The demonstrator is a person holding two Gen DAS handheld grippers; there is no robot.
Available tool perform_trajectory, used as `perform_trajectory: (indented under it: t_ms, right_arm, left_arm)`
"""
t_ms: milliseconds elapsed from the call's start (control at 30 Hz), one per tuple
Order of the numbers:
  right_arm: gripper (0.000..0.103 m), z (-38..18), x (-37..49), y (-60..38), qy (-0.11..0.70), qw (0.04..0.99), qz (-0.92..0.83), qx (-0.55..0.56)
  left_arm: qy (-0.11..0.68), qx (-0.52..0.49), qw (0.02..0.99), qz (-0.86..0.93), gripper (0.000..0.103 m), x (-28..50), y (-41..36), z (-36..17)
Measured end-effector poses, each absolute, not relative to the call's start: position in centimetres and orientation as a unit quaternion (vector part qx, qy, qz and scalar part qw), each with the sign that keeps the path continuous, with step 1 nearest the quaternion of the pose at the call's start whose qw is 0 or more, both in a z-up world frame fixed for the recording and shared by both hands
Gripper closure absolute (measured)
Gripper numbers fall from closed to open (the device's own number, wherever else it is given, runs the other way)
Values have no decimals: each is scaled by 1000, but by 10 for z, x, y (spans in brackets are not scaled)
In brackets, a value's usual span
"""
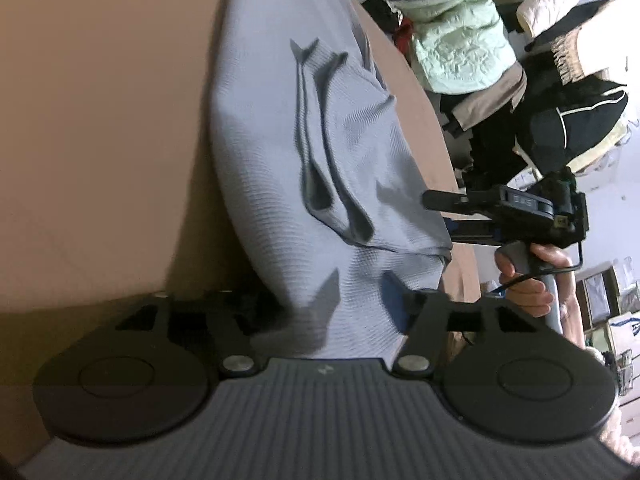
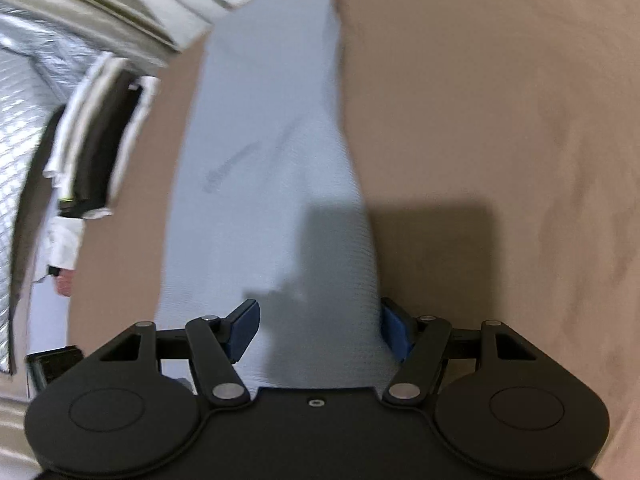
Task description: Fold clothes
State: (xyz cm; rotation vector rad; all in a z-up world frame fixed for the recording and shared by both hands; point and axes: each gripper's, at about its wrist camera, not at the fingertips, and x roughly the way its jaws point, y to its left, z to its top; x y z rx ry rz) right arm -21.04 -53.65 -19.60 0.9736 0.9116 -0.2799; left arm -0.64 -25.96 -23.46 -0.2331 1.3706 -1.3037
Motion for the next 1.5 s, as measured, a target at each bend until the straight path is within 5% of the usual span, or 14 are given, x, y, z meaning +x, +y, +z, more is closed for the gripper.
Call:
perform_trajectory:
  t_ms: [33, 100, 133, 233, 367, 533, 700, 767, 833, 900, 933, 967, 1167, 1500]
  right_arm:
    - [33, -198, -209, -539, 422, 775, -133, 451]
    - [33, -198, -204, -539, 422, 778, -129, 448]
    - [34, -197, -200, -537, 422, 781, -124, 443]
    - [87, -189, -195, -528, 409, 805, -105, 418]
    - [87, -161, -187, -521, 340, 849, -100, 391]
    - [81, -171, -174, -519, 366, 824, -102, 420]
    - [58, -190, -183, -518, 424, 783, -116, 440]
    - [47, -194, -185, -515, 435, 775, -113, 445]
    - [47, -196, -178, -509, 450, 776, -109, 429]
    - [51, -197, -171, -503, 464, 777, -105, 413]
    - [72, -197, -170, -502, 466, 782, -100, 402]
    - [80, -197, -169, -502, 468, 787, -94, 392]
    - [84, -175, -181, -492, 429, 827, -81, 353]
    - [84, -141, -187, -455, 350, 827, -66, 436]
  left_arm:
    - [582, -97, 582, -560, 42, -7, -266, -232]
    - [571, -91, 588, -565, 89, -8, -277, -227]
    - [558, -80, 596, -571, 95, -11, -280, -221]
    - [526, -89, 606, -590, 95, -14, -278, -200]
    - [508, -121, 617, -588, 95, -3, -273, -180]
    - [527, -83, 625, -570, 94, -3, -271, -190]
    - [554, -55, 618, -555, 88, -10, -273, -214]
    - [559, -54, 614, -554, 73, -9, -272, -215]
    - [563, -58, 610, -554, 61, -8, -270, -218]
    - [565, -65, 607, -555, 63, -9, -269, -221]
    - [565, -63, 609, -553, 73, -10, -268, -223]
    - [562, -57, 615, -550, 92, -10, -267, -222]
    - [520, -93, 627, -572, 96, -5, -255, -189]
    - [459, -94, 653, -595, 96, 5, -207, -100]
